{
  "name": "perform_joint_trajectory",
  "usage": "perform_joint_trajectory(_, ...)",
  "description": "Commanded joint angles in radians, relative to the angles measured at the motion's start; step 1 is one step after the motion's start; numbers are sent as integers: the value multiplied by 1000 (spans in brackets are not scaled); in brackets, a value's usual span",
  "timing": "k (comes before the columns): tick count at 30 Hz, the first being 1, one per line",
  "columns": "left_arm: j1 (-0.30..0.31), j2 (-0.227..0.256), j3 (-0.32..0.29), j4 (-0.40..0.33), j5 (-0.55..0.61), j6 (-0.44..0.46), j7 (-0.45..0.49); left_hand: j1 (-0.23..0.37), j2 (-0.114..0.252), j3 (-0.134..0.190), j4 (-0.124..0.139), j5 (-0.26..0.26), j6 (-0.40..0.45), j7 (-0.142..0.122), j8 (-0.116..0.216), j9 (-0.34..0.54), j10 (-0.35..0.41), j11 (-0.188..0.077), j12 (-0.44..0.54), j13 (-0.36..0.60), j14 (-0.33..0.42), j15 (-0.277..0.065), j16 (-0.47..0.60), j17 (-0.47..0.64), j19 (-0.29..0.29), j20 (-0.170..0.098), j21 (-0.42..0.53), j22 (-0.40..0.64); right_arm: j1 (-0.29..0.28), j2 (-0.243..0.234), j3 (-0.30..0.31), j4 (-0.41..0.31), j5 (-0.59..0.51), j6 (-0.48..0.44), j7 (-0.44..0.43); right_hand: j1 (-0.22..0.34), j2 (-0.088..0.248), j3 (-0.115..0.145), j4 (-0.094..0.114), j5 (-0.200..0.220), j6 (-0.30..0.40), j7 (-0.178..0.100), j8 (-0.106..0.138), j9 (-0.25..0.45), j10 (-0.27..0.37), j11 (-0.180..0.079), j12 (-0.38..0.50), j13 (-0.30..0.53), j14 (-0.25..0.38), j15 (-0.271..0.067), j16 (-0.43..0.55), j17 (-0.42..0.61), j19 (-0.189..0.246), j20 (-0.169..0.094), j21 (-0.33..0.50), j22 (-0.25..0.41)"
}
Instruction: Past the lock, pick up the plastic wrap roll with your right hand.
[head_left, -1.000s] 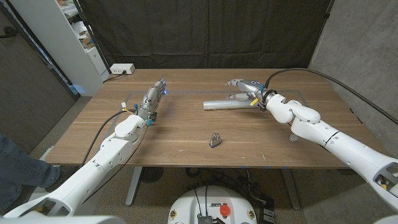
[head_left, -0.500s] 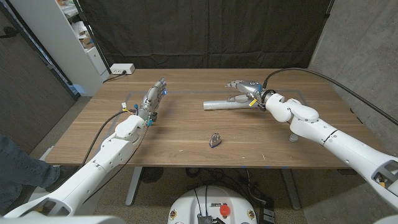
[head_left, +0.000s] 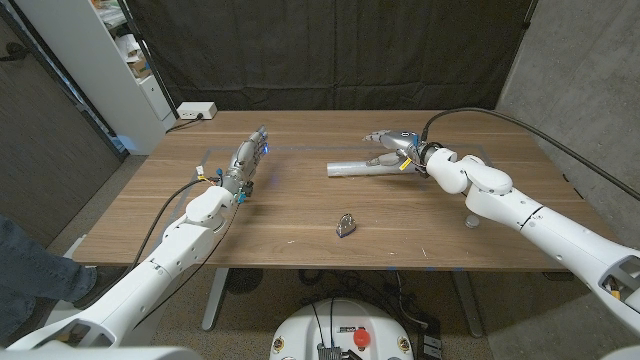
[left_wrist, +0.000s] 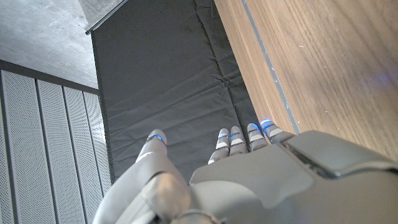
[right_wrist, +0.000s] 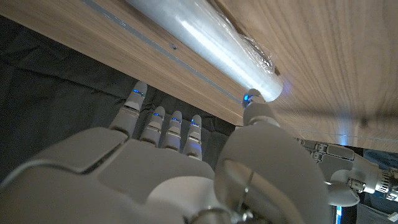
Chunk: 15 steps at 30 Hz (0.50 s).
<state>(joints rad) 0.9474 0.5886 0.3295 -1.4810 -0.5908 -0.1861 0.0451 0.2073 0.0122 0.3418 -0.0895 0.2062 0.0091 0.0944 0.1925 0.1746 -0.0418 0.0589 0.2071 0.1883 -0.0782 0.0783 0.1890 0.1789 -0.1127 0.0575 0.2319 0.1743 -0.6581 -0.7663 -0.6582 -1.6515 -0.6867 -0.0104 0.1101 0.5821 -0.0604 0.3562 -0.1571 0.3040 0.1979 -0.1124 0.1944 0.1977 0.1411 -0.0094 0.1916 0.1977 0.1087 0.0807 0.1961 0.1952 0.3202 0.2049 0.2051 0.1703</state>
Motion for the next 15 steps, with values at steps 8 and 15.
perform_joint_trajectory(8, 11, 3, -2, -15, 1, -1, 8, 2, 12, -1, -5, 0, 9, 3, -2, 3, 3, 6, 5, 6, 6, 7, 2, 4, -4, 5, -8, 5, 34, 15, -23, 11, -14, -33, 91, 25, -5, 9, -1, 9, -18, -1, -5, 5, -14, 10, -2, 6, 16, 3, 11, 2, 50, 1, 16, 4)
perform_joint_trajectory(15, 12, 7, -3, -23, 3, 5, 11, 1, 12, -2, -6, 0, 9, 3, -3, 3, 5, 6, 6, 6, 5, 5, 2, 4, -3, 5, -10, 5, 47, 26, -30, 32, -16, -41, 111, 34, -5, 13, -2, 9, -18, 1, -1, 6, -12, 14, 2, 6, 31, -1, 17, 2, 78, 0, 22, 5)
